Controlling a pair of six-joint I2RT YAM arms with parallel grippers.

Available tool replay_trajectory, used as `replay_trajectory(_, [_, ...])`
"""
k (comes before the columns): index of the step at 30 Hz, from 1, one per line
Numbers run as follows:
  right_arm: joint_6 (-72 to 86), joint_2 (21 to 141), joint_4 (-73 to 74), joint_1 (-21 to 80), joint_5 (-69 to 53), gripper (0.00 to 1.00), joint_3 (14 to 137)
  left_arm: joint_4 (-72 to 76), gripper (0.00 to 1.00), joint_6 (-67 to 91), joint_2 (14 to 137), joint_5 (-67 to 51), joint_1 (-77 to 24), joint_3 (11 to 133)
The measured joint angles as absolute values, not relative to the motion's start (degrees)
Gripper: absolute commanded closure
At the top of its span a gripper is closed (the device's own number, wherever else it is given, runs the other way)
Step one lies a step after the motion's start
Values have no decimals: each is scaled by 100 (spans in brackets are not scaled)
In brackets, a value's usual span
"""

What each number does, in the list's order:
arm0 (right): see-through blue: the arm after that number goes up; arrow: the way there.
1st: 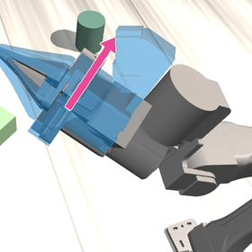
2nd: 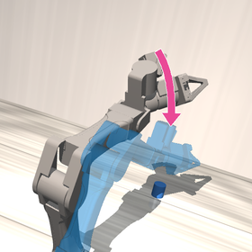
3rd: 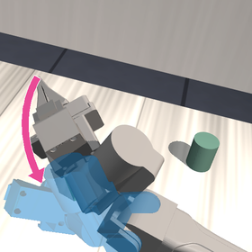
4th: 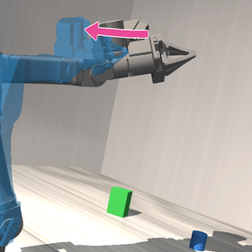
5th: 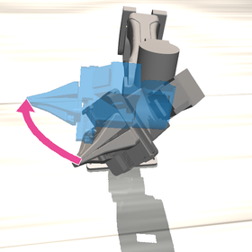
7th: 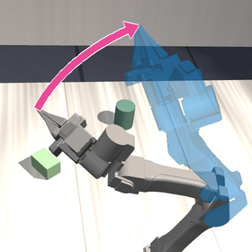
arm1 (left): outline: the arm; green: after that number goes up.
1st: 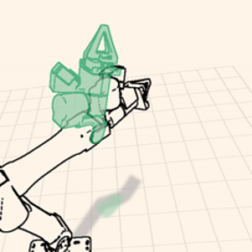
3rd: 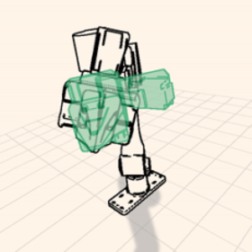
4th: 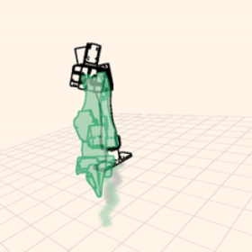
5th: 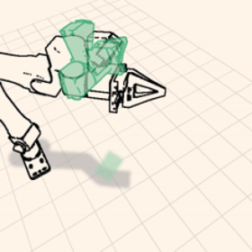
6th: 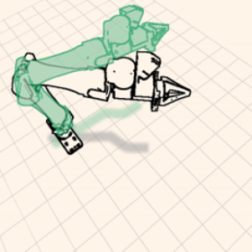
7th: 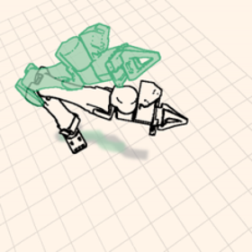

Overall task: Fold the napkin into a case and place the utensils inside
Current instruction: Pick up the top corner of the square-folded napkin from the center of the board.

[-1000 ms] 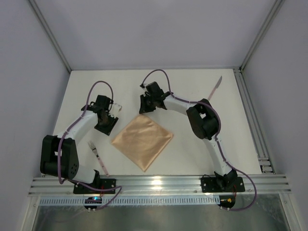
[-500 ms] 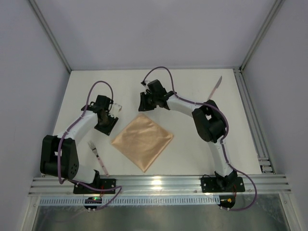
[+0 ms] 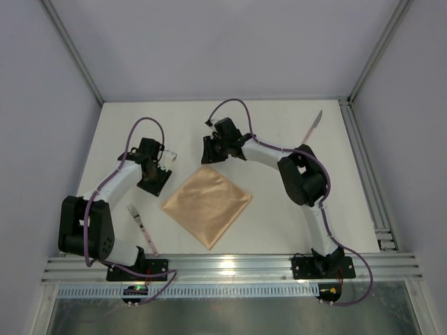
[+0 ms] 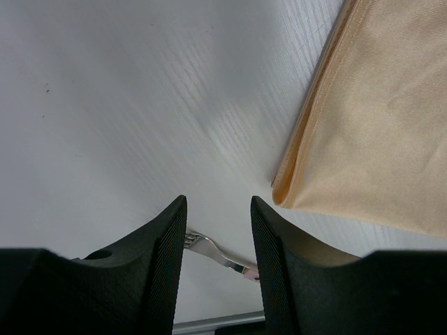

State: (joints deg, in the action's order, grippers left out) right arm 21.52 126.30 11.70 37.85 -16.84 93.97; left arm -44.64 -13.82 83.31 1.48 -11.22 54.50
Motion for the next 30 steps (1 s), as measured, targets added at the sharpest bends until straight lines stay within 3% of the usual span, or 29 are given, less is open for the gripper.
replay_trajectory(9, [2154,12820,1223,3795,-1710,65,9397,-4466,56,-1382,8329,148,-1122,5450])
replay_trajectory(23, [2147,12829,1221,3811,-1721,96,9397,-4469,56,-1382,8329,148,-1122,5450])
replay_trajectory(30, [2152,12827,1140,3811,-1841,96,9369,-4469,56,-1382,8326,145,-1122,5450])
